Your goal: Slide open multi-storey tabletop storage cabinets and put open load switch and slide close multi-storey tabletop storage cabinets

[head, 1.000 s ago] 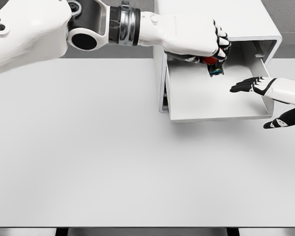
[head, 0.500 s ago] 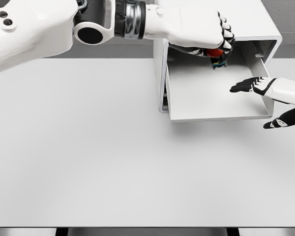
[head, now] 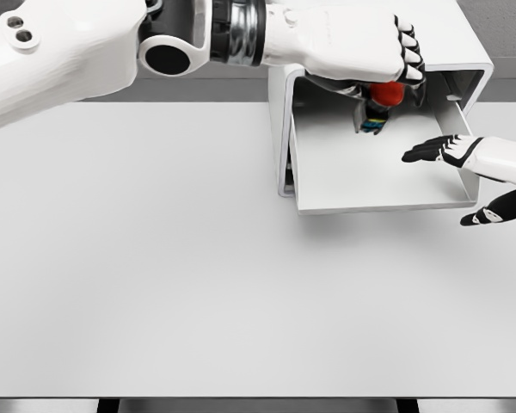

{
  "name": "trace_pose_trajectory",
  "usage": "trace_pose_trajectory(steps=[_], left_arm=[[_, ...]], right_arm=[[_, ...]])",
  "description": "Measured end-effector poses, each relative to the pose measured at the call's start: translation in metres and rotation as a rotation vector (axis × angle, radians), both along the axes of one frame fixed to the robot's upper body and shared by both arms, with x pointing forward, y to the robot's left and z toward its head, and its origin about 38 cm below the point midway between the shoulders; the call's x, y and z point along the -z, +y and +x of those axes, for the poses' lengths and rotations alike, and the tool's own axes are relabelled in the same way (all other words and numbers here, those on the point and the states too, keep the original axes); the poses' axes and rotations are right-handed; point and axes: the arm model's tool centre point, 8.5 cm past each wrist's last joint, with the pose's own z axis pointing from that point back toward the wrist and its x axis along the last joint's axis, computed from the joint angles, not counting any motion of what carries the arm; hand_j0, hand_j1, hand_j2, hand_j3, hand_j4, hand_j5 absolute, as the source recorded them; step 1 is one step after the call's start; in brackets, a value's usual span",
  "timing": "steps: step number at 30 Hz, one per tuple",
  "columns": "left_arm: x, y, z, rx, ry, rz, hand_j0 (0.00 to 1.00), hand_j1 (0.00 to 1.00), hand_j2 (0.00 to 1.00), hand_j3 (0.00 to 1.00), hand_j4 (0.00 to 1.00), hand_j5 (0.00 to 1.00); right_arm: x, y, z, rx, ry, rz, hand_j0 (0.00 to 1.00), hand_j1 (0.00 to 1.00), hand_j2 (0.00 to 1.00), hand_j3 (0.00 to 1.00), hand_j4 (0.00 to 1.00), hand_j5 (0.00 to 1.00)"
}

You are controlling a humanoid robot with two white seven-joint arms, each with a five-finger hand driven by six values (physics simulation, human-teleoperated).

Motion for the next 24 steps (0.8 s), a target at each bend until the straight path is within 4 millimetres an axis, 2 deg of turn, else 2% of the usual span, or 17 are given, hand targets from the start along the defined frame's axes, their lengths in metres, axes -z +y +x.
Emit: trace_pose_trajectory(steps=[3, 7, 11, 15, 21, 22, 24], left_arm=[[0.000, -0.010, 0.002, 0.000, -0.001, -0.004, 0.78, 0.78, 0.78, 0.78, 0.78, 0.78], [0.001, -0.013, 0.005, -0.006, 0.004, -0.014, 0.98, 0.98, 0.98, 0.98, 0.98, 0.98], [-0.009, -0.011, 0.007, -0.014, -0.002, -0.044, 1.00, 1.00, 1.00, 1.00, 1.00, 1.00], [-0.021, 0.009, 0.008, -0.029, 0.000, -0.091, 1.00, 1.00, 1.00, 1.00, 1.00, 1.00], [-0.031, 0.052, -0.011, -0.012, 0.013, -0.128, 1.00, 1.00, 1.00, 1.00, 1.00, 1.00], [-0.029, 0.060, -0.015, -0.013, 0.018, -0.130, 1.00, 1.00, 1.00, 1.00, 1.00, 1.00], [-0.007, 0.082, -0.016, -0.036, 0.068, -0.135, 1.00, 1.00, 1.00, 1.00, 1.00, 1.00]], right_arm=[[0.000, 0.000, 0.000, 0.000, 0.000, 0.000, 1.00, 1.00, 1.00, 1.00, 1.00, 1.00], [0.001, 0.000, 0.000, 0.000, 0.003, 0.000, 1.00, 1.00, 1.00, 1.00, 1.00, 1.00], [0.001, 0.000, 0.000, 0.000, 0.003, 0.001, 1.00, 1.00, 1.00, 1.00, 1.00, 1.00], [0.002, 0.000, 0.000, 0.000, 0.005, 0.001, 1.00, 1.00, 1.00, 1.00, 1.00, 1.00], [-0.001, 0.003, 0.002, -0.008, -0.003, 0.005, 1.00, 1.00, 1.00, 1.00, 1.00, 1.00], [-0.001, 0.004, 0.002, -0.010, -0.004, 0.005, 1.00, 1.00, 1.00, 1.00, 1.00, 1.00], [-0.004, 0.006, 0.004, -0.016, -0.014, 0.004, 1.00, 1.00, 1.00, 1.00, 1.00, 1.00]])
